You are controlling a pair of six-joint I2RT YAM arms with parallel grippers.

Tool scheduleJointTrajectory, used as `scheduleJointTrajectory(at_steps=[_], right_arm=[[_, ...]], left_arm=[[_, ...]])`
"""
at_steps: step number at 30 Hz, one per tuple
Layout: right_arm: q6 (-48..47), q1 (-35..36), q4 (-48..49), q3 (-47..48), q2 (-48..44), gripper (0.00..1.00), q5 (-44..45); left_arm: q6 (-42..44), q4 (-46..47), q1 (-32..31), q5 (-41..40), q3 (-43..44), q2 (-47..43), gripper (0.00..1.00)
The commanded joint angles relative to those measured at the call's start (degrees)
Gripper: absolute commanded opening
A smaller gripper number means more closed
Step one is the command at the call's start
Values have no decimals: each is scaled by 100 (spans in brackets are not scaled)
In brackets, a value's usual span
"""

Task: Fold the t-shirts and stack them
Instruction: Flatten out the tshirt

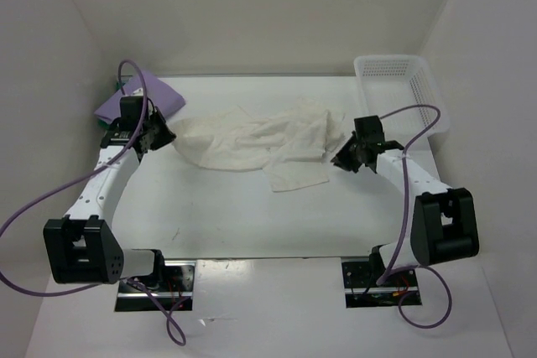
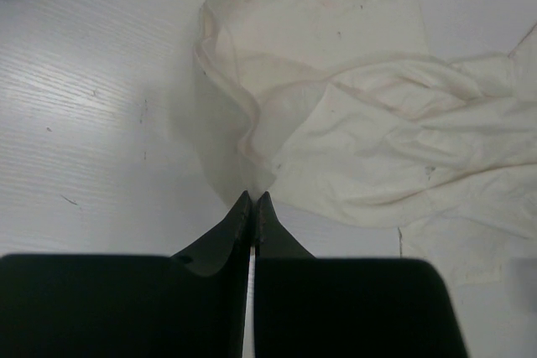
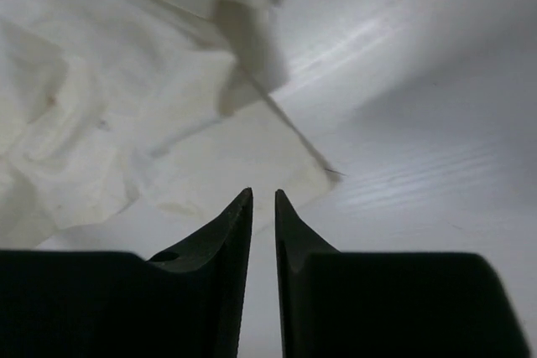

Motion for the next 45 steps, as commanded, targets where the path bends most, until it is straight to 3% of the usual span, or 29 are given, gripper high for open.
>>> scheduleJointTrajectory(at_steps=[1, 9, 17, 24, 28, 29, 32, 34, 40, 45], right_arm=[[268, 39, 613, -573, 210, 25, 109], [163, 100, 896, -705, 641, 42, -278], [216, 153, 1151, -803, 1063, 39, -278], [373, 337, 827, -741, 1063, 40, -172], [435, 443, 940, -794, 1141, 30, -172], [435, 443, 940, -794, 1212, 20, -172], [488, 443, 993, -689, 1327, 4, -172], [488, 443, 836, -575, 1065, 0, -77], [260, 838, -473, 750, -629, 0, 467], [-345, 944, -1721, 3333, -1081, 0, 978]], left_arm=[[-90, 294, -39, 457, -92, -304, 0], [-205, 400, -92, 634, -320, -418, 0], [-205, 400, -92, 696, -426, -418, 0], [-205, 400, -92, 696, -426, -524, 0], [-205, 400, -92, 696, -426, -524, 0], [-205, 400, -92, 696, -426, -524, 0], [-205, 400, -92, 696, -426, -524, 0], [-205, 347, -92, 696, -347, -524, 0], [-205, 145, -92, 871, 267, -524, 0], [-257, -320, 22, 1064, 1856, -472, 0]])
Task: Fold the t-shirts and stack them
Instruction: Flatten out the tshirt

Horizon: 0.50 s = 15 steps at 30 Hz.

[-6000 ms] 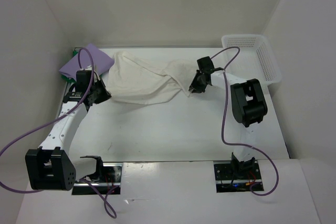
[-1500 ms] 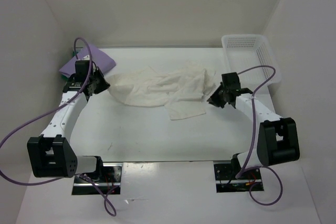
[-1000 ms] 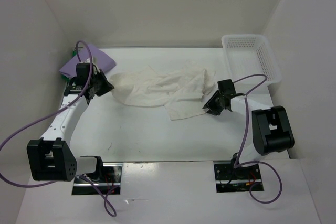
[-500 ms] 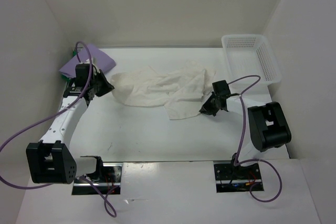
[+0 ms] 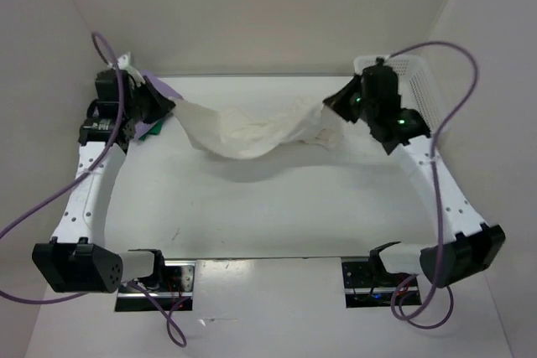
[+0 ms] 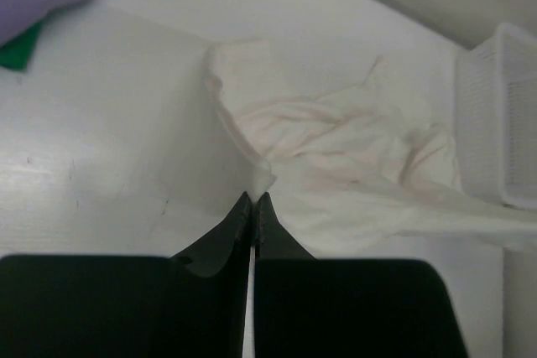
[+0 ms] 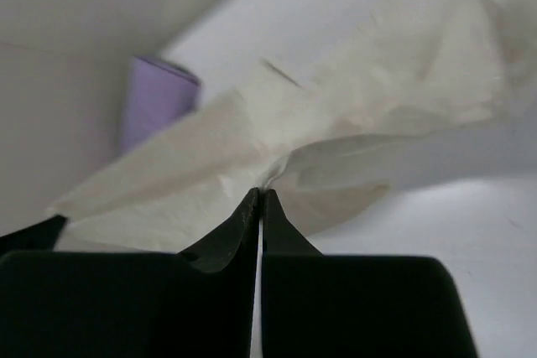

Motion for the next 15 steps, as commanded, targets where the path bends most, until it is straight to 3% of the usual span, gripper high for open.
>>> scheduleJointTrajectory(at_steps=[1, 6, 11, 15], right_arm=[[-552, 61, -1052, 1575, -570, 0, 701], [-1044, 61, -1600, 4116, -369, 0, 1254], [-1343, 61, -1908, 6635, 79, 0, 1387], [-1344, 149, -1794, 7660, 519, 0, 1230]], left_arm=[[-98, -98, 148, 302, 1494, -115, 0], [-98, -529, 263, 302, 3316, 87, 0], [87, -1109, 263, -443, 5364, 368, 0], [288, -1110, 263, -988, 6210, 623, 0]])
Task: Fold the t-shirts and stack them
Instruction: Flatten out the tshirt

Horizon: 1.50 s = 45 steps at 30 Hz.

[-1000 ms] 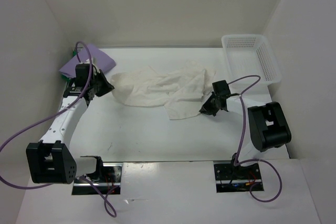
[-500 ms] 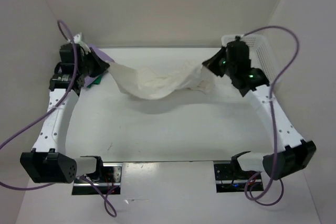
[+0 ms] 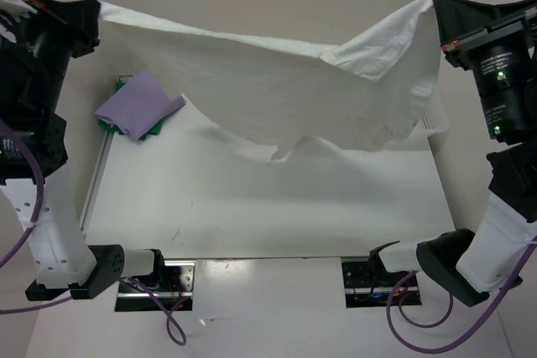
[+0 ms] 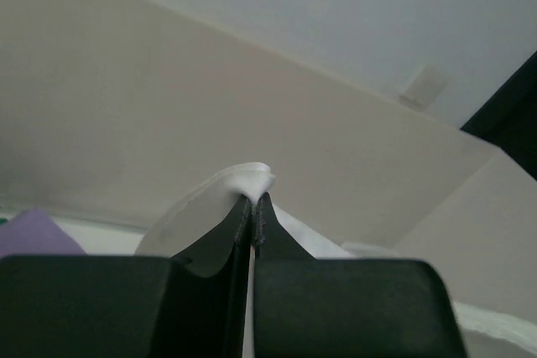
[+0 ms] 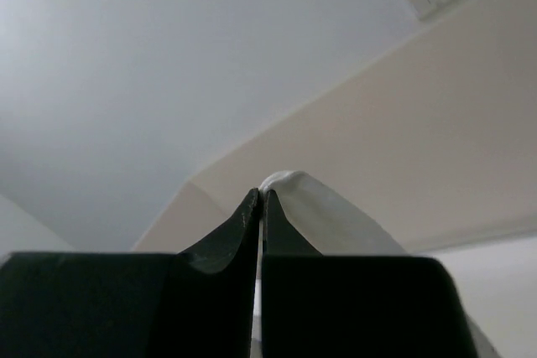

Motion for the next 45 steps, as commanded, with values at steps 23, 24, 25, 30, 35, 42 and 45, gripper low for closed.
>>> scheduleJointTrajectory(at_steps=[23, 24, 25, 30, 35, 42, 45], right_arm=[[-236, -227, 1315, 2043, 4082, 0, -479], [-236, -227, 1385, 2044, 3924, 0, -418], [-236, -227, 1569, 2044, 3757, 0, -295], [-315, -314, 1746, 1878, 2868, 0, -21], [-367, -402, 1423, 519, 2455, 0, -13], [-192, -402, 1746, -3717, 839, 0, 101], [45, -455, 1685, -5642, 224, 0, 181]], left_arm=[[19, 597, 475, 135, 112, 2410, 0], [-68, 597, 475, 205, 263, 2410, 0], [-173, 649, 606, 328, 404, 2410, 0], [-245, 922, 906, 592, 1003, 2348, 0], [-183, 1123, 1038, 707, 530, 2419, 0], [107, 1711, 1038, 601, -2578, 1111, 0], [247, 1931, 1038, 532, -4524, 312, 0]])
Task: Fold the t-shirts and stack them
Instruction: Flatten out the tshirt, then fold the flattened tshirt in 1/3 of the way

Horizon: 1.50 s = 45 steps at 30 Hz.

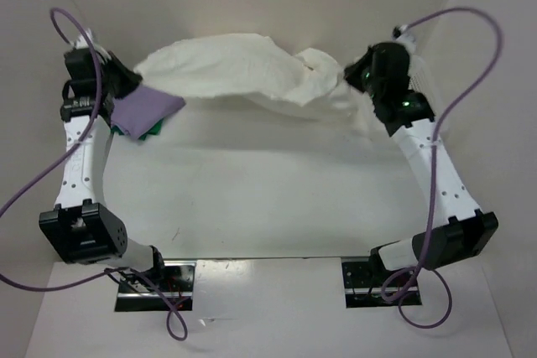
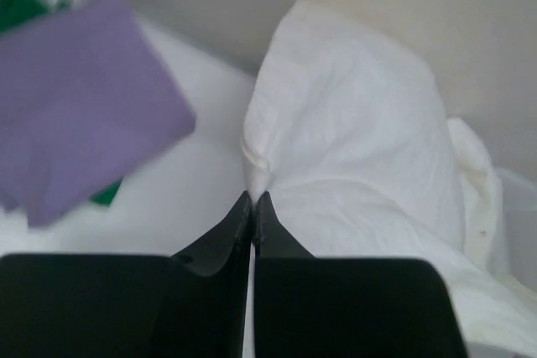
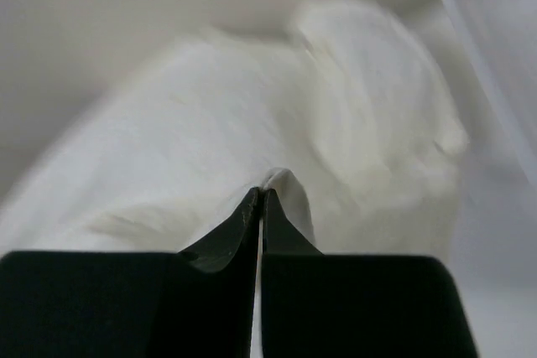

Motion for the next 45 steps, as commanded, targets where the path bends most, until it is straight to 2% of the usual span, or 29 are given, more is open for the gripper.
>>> scheduleJointTrajectory(at_steps=[1, 4, 7, 8, 12, 18, 21, 25, 29, 31, 35, 39, 45], right_arm=[[281, -35, -282, -2318, -293, 0, 170], [536, -236, -343, -3641, -777, 0, -102], [589, -317, -597, -4337, -1067, 0, -225], [589, -317, -677, -4462, -1138, 0, -313], [651, -369, -1107, -4788, -1576, 0, -804], [914, -369, -2090, -4946, -2104, 0, -1368], [1073, -369, -2652, -5166, -2798, 0, -1561], [1170, -290, -3574, -4553, -3361, 0, -1229], [1170, -290, -3535, -4375, -3476, 0, -1105], [1170, -290, -3263, -4297, -3091, 0, -1105], [951, -290, -2105, -4016, -2178, 0, -982], [722, -405, -1392, -3436, -1070, 0, -823], [441, -518, -924, -2426, 538, 0, -410]], left_arm=[[293, 392, -107, -148, -1640, -1077, 0], [364, 120, -187, -350, -2861, -1483, 0], [469, -73, -187, -412, -3558, -1861, 0], [522, -135, -248, -413, -3917, -1950, 0], [575, -670, -249, -413, -4394, -2380, 0], [575, -1583, -381, -606, -3974, -2556, 0], [636, -1927, -503, -659, -3728, -2618, 0], [636, -2113, -626, -712, -3552, -2618, 0], [636, -2165, -627, -659, -3482, -2495, 0], [636, -2166, -627, -659, -3481, -2347, 0], [575, -1762, -627, -844, -3367, -1838, 0], [425, -1095, -627, -677, -3034, -969, 0], [320, -602, -627, -729, -2366, 191, 0]])
